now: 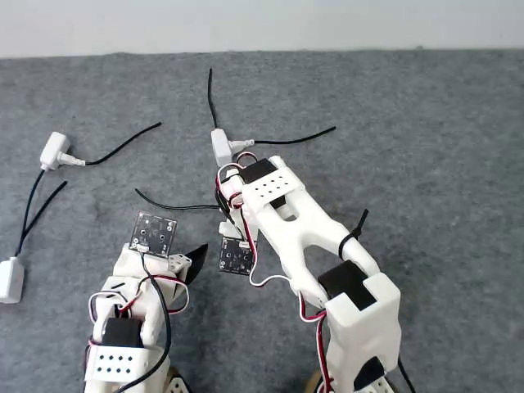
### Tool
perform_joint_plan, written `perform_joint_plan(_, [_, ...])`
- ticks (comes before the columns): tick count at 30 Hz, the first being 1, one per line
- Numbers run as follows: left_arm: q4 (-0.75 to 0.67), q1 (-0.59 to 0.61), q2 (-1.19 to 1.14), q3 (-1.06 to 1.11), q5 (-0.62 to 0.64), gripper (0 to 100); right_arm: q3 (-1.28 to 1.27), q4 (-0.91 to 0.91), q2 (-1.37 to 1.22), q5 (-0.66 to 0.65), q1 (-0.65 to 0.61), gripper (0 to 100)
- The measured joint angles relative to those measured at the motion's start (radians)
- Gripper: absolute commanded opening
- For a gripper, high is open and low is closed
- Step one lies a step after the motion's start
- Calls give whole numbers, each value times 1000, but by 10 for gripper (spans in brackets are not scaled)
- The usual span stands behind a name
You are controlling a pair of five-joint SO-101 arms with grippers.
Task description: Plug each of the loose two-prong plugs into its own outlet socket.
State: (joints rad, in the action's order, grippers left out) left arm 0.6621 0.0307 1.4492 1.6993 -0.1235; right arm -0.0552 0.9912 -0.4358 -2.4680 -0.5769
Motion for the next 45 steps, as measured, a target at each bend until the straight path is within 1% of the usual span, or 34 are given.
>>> perform_joint_plan(41, [0, 0, 0, 0, 0, 317, 0, -3, 0, 0, 0, 9])
perform_joint_plan(45, [0, -2, 0, 0, 0, 317, 0, -61, -9, 0, 0, 9])
